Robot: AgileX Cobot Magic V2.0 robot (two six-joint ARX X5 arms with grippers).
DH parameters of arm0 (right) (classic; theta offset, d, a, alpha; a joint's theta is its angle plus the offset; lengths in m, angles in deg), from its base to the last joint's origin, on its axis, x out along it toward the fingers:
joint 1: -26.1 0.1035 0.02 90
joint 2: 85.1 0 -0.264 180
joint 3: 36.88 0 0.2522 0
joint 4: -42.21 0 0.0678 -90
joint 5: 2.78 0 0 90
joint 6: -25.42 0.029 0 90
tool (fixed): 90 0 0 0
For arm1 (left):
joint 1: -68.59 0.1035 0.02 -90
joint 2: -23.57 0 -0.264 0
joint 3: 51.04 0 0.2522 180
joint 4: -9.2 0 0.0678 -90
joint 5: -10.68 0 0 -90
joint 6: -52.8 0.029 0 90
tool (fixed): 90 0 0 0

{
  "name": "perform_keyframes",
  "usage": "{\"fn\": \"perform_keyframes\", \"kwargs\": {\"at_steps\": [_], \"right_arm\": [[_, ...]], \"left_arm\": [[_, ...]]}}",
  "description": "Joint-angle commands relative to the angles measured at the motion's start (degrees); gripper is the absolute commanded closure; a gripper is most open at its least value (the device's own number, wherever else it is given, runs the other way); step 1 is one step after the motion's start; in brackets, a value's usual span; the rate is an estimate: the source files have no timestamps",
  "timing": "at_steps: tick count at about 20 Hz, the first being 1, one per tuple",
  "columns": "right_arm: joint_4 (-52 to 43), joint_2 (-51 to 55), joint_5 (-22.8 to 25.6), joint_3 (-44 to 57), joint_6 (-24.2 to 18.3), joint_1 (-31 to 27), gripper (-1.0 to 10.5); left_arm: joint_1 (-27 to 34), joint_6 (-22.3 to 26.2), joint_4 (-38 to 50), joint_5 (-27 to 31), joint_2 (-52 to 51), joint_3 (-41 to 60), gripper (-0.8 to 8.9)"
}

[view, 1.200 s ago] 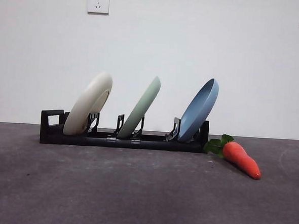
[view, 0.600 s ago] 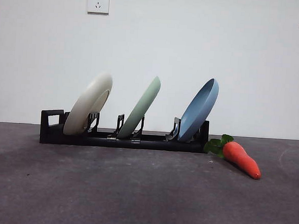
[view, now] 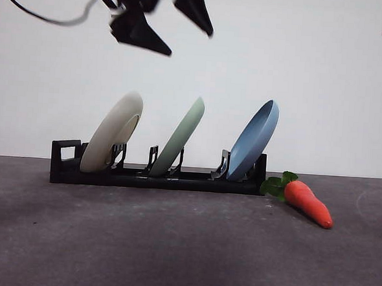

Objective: Take the green plate from the plate rack,put the plate on the table,take the carrot from the table,put the carrot in the plate

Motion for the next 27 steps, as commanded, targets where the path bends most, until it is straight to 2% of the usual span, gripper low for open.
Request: {"fn": "perform_keyframes", "kwargs": {"at_steps": [1,6,13,14,18,20,22,24,27], "right_arm": [[-0.1,0.0,0.1,-0.2,0.0,0.1,2.6],[-0.1,0.0,0.1,-0.2,0.0,0.1,2.6],[-0.1,-0.3,0.1,-0.2,0.0,0.1,3.0],[-0.1,-0.3,0.1,-0.2,0.0,0.1,3.0],[-0.1,-0.3,0.1,-0.2,0.0,0.1,3.0],[0.0,-0.3,0.1,-0.2,0.3,0.1,3.0],[0.0,-0.3,0.1,-0.2,0.5,0.1,3.0],[0.0,-0.3,0.1,-0.2,0.5,0.1,3.0],[0.0,-0.3,-0.1,-0.2,0.7,0.1,3.0]], "left_arm": [[-0.3,0.7,2.6,1.6,5.2,-2.2,1.89],[-0.3,0.6,11.5,5.6,12.9,-2.7,1.89],[-0.6,0.6,15.2,8.9,18.8,-2.7,1.91],[-0.7,0.7,15.2,9.4,18.9,-2.7,2.27],[-0.8,0.6,14.7,9.6,18.9,-2.7,6.35],[-0.8,0.6,13.6,9.6,18.9,-2.7,7.56],[-0.8,0.6,13.4,9.4,18.9,-2.7,7.66],[-0.8,0.6,13.4,9.4,18.9,-2.7,8.23],[-0.8,0.5,13.5,9.4,18.9,-2.7,8.22]]}}
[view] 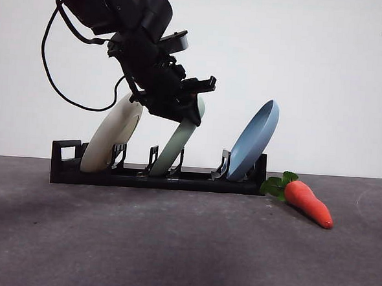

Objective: Take the green plate from the plate rack,put the plate on the table,take the carrot from the table,put the carrot in the plate

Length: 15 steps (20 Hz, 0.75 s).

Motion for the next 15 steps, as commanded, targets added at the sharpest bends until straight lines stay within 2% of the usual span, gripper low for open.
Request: {"fn": "perform_keyframes", "kwargs": {"at_steps": [1,7,12,15], "right_arm": [[-0.1,0.0,-0.1,-0.2,0.5,0.1,3.0],[-0.1,0.0,-0.1,-0.2,0.5,0.1,3.0],[-0.1,0.0,0.0,-0.2,0.5,0.1,3.0],[-0.1,0.0,0.0,-0.2,0.5,0.1,3.0]], "left_arm": [[-0.2,0.5,0.4,-0.1,0.4,0.0,8.22],[-0.2,0.2,0.0,-1.4,0.0,-0.9,8.22],[-0.2,0.2,-5.6,-1.6,-1.1,-7.5,8.22],[-0.2,0.2,-9.7,-4.7,-3.0,-11.5,8.22]]}}
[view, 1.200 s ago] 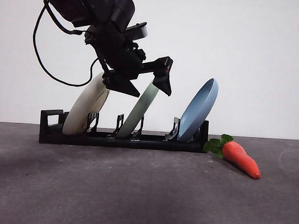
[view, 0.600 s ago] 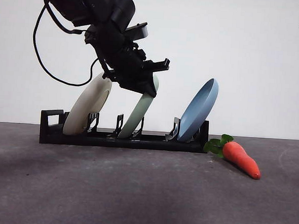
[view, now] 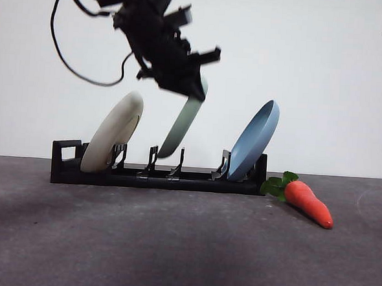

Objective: Take the green plate from the plate rack,put the plate on the table,take the carrot from the table,put the carrot in the plate

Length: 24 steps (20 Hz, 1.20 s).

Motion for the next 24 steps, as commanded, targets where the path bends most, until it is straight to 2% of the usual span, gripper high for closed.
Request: {"fn": "perform_keyframes", "kwargs": {"at_steps": [1,4,8,12,15,19,24], "right_arm": [[-0.2,0.0,0.0,-0.2,0.3,0.1,3.0],[-0.6,0.0,0.0,-0.2,0.3,0.1,3.0],[-0.8,0.0,0.1,-0.2,0.3,0.1,3.0],[-0.9,0.0,0.1,-0.2,0.3,0.1,3.0],[-1.5,0.0,0.1,-0.2,0.3,0.1,3.0],[-1.7,-0.1,0.1,-0.2,0.3,0.1,2.9],[-1.7,-1.4,0.2,-0.2,0.3,0.1,2.9]], "left_arm": [[-0.4,0.0,-1.7,-2.5,-2.9,-2.1,8.22],[-1.6,1.0,-6.4,-3.4,-8.7,-2.1,8.22],[-5.8,8.5,-18.9,-3.3,-17.5,-2.1,8.21],[-12.6,16.2,-34.5,7.0,-22.7,-2.1,8.20],[-16.9,19.1,-43.1,12.5,-22.9,-1.5,8.20],[-22.4,19.4,-42.2,16.5,-22.9,5.1,8.19],[-27.1,19.4,-30.7,23.6,-22.9,22.7,8.20]]}}
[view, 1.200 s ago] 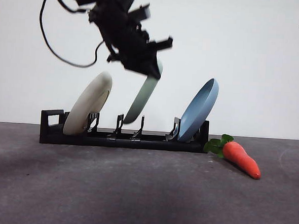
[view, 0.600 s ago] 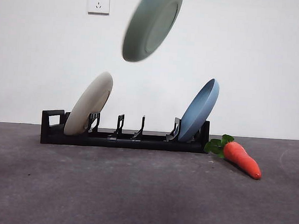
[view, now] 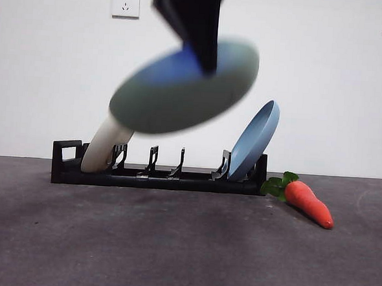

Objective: Take the green plate from the plate rack,put the plate on the table,take the carrot from the table,put the carrot in the plate

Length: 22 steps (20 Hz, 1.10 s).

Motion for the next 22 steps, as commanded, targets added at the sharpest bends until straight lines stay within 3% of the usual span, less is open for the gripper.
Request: {"fn": "perform_keyframes", "kwargs": {"at_steps": [1,3,10,13,16,19,22], "right_arm": [[-0.4,-0.6,0.2,-0.2,0.3,0.1,2.9],[-0.4,-1.3,0.1,-0.2,0.3,0.1,2.9],[-0.5,-4.3,0.1,-0.2,0.3,0.1,2.9],[-1.9,-6.1,0.1,-0.2,0.3,0.1,2.9],[-3.5,-8.4,0.1,-0.2,0.2,0.1,2.9],[-4.2,-10.7,0.1,-0.2,0.2,0.1,2.9],[-5.5,-12.9,0.1,-0.2,0.2,0.1,2.9]], "left_arm": [[-1.4,0.8,6.0,3.2,0.3,7.8,8.20],[-2.6,1.6,11.5,6.9,0.3,14.1,8.20],[-5.7,6.6,29.0,10.3,2.2,28.7,8.20],[-6.3,7.2,32.3,9.8,3.8,29.3,8.21],[-6.0,7.0,31.5,5.0,5.2,29.3,8.05],[-6.0,5.4,30.6,2.8,5.2,29.3,6.04],[-6.0,5.3,30.6,2.9,5.2,28.8,5.86]]}}
